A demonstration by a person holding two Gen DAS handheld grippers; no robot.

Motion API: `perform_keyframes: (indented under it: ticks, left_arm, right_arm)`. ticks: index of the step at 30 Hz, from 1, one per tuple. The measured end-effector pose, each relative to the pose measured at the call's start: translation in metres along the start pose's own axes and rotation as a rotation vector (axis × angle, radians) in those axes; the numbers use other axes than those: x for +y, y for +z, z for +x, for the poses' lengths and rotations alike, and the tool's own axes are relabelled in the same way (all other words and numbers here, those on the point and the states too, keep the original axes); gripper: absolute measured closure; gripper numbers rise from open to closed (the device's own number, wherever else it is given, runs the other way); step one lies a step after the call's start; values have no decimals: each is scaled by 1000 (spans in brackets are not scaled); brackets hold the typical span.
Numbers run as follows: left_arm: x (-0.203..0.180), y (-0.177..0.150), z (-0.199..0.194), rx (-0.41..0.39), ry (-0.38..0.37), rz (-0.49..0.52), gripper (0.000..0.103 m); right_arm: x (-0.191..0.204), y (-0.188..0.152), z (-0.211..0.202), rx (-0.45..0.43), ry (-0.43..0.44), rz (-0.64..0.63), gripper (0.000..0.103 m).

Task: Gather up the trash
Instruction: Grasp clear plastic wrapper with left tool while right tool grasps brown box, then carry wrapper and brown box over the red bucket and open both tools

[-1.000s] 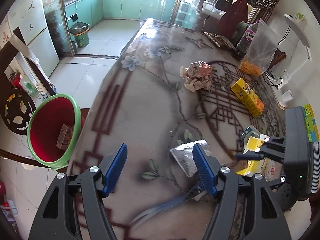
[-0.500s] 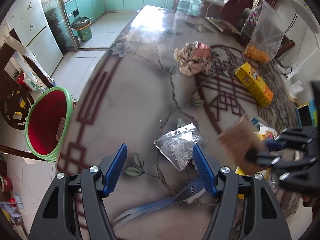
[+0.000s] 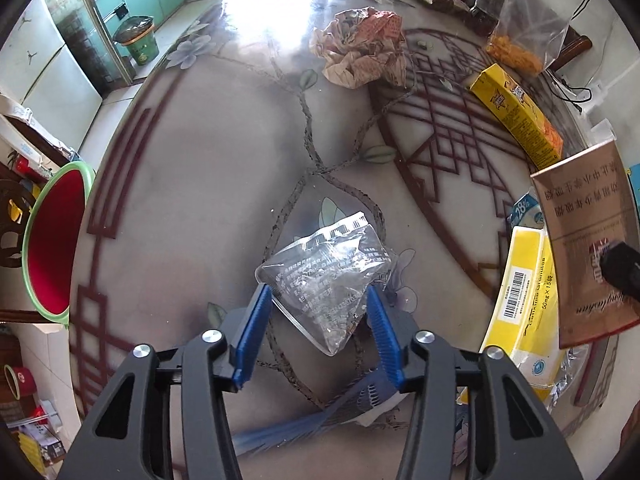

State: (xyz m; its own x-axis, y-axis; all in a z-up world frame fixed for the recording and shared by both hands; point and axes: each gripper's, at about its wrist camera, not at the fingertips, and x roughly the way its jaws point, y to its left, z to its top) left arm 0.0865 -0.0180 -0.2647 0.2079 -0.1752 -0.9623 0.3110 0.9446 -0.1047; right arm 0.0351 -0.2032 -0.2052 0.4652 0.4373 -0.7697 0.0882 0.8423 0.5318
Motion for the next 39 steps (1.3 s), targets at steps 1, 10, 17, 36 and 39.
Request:
perform_keyframes:
  ticks: [1,10,17,36,39]
  left_arm:
    - [1,0,0,0,-4,-1,66]
    - [11,-1,-20,-31,-62,-19,77]
    - [14,4,-55,-127,-81,-16,77]
    - [68,-4,-107,-251,-90,-39,77]
    - [82,-5,-107,-254,-88,-51,77]
  right_arm:
    - [0,-2,0,-1,1,6,81]
    - [20,-1,1,-19,-30,-46,81]
    - [34,0,2,-29,-31,-61,81]
    - [96,-4,14,-40,-32,-113,81]
    - [105,-4,17,-39,-36,-114,81]
